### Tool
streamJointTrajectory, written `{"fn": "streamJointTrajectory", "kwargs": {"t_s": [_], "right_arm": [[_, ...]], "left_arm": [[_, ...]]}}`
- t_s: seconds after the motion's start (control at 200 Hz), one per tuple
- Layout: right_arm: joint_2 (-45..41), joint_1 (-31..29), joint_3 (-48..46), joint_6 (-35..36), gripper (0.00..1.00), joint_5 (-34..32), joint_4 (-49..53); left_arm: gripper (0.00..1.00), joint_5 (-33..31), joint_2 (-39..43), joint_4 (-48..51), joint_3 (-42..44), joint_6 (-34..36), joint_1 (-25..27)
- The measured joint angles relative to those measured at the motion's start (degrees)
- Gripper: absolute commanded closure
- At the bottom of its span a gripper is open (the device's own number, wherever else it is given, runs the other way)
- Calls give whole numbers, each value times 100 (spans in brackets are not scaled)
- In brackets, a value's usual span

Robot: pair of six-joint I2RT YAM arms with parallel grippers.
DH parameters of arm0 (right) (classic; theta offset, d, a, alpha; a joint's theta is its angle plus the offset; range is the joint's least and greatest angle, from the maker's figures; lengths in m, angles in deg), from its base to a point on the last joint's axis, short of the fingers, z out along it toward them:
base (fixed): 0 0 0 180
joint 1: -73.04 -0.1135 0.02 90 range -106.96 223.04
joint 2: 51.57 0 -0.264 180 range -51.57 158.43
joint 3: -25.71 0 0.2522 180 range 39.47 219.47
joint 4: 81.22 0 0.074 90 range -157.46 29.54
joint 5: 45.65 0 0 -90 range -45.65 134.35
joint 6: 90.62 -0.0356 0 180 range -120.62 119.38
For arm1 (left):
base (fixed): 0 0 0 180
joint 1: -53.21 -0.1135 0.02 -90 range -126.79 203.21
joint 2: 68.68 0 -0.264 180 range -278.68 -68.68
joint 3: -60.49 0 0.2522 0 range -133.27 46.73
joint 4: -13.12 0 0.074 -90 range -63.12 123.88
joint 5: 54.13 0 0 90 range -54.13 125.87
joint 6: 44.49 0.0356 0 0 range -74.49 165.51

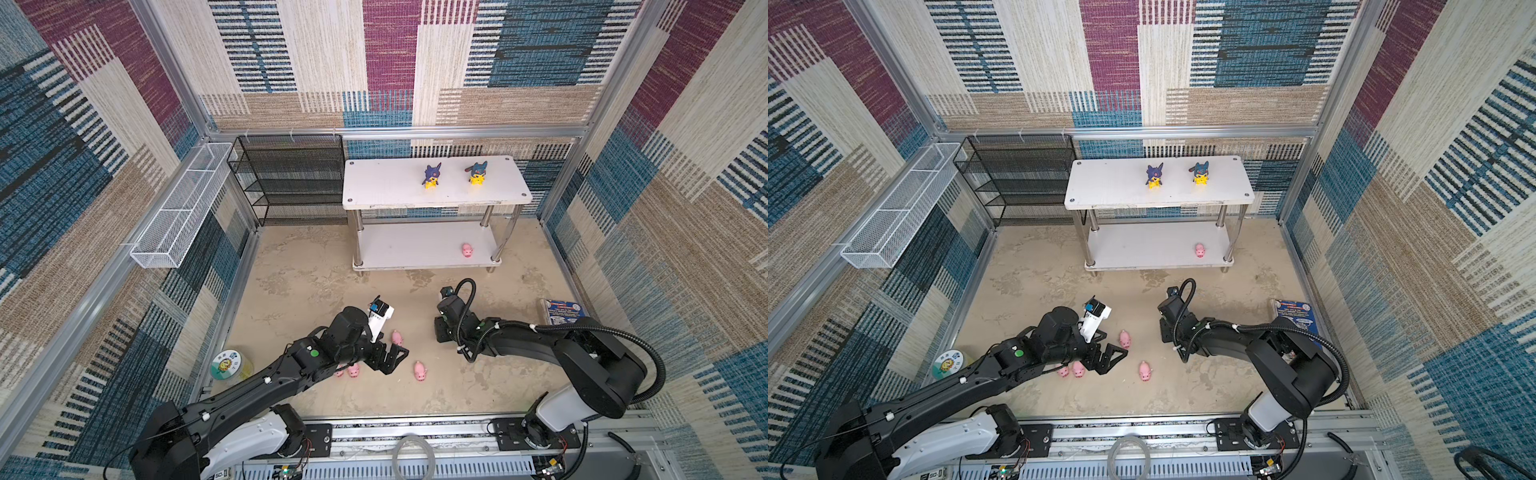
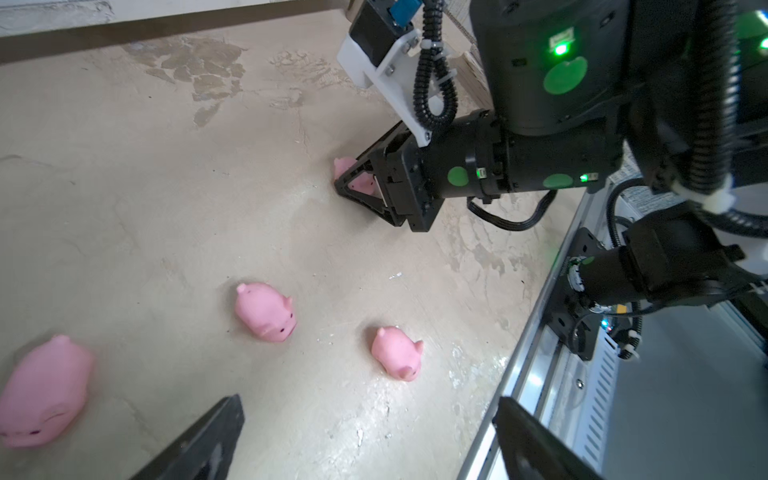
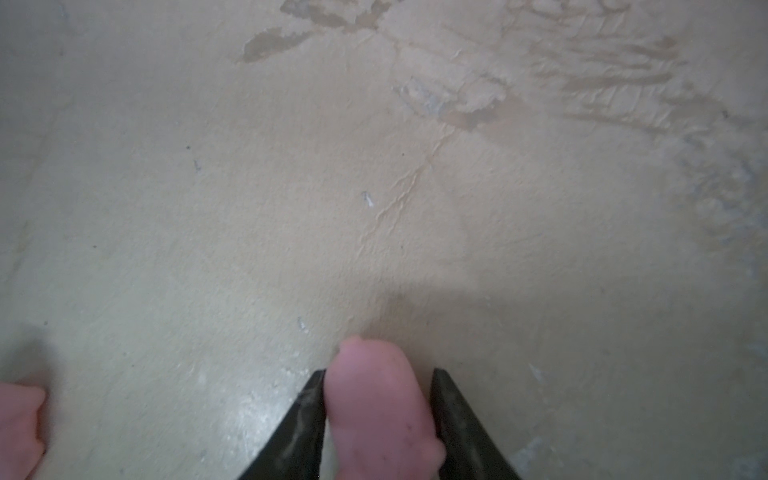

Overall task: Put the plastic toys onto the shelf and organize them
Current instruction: 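Lift the pink pig with the right gripper toward the shelf's lower tier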

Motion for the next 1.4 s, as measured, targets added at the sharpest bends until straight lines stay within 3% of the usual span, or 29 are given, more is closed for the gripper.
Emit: {"fn": "streamJointTrajectory", "kwargs": {"t_s": [0.306,0.736,1.072,1.402], "right_arm": [[48,20,-2,-2,71,-15,-70],[46,66,293,22,74,122,343],[157,372,1189,258,74,76,732],[951,1021,2428,664,75,-33,785]], "left_arm": [[0,114,-52,7,-28,-4,0],[0,-81,-138,31,-39,-4,-2],[0,-251,-138,42,-94,2,-2],[1,-483,-162,44,-188,52,-11]]}}
